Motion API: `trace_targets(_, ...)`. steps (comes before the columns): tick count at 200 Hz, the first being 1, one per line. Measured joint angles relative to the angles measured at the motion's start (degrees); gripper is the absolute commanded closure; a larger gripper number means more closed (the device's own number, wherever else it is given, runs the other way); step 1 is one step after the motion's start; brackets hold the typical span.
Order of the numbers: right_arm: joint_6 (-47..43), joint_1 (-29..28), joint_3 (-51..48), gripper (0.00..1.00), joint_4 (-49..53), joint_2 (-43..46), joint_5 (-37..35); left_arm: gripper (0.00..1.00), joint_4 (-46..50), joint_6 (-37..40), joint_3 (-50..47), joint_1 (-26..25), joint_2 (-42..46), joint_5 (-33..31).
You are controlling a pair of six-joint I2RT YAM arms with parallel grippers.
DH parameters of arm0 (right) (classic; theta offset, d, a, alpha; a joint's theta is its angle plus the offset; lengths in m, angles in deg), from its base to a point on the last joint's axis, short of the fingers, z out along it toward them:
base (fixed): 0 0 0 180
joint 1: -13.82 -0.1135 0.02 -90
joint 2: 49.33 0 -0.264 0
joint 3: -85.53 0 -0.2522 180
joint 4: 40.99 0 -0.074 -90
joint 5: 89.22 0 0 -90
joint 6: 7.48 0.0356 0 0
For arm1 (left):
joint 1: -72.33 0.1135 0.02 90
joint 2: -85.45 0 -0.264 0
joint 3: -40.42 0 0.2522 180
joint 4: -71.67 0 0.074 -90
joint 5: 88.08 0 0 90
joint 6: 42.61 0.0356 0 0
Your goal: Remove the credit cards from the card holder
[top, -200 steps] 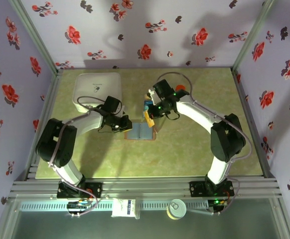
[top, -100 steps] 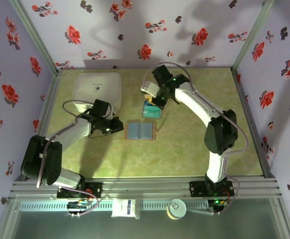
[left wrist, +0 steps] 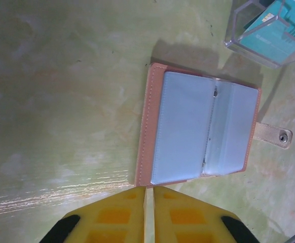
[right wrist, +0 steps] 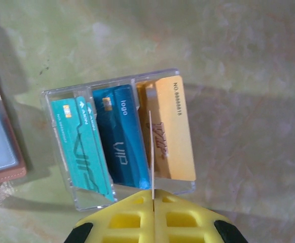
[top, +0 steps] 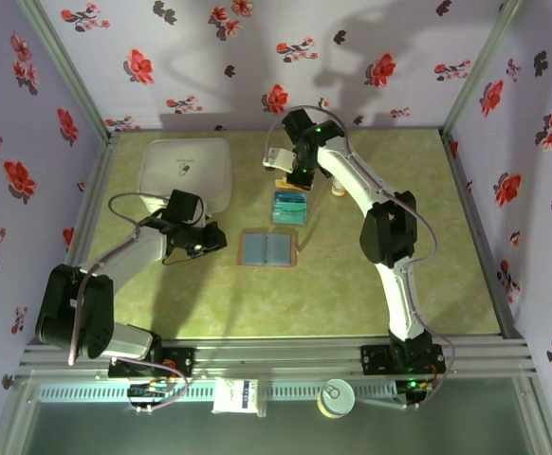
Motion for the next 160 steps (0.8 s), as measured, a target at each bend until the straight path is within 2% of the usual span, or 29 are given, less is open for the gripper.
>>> trace_targets(39,-0.7,0.0,4.2,1.0,-0.6,-2.6,0.6,0.89,1.1,1.3,2.0,0.8,-3.6,-0.1)
trace_targets(160,-0.8,0.5,4.4,0.96,-3.3,-5.7,1.0,0.89,3.9,4.5,4.3,4.2,-4.6,-0.2)
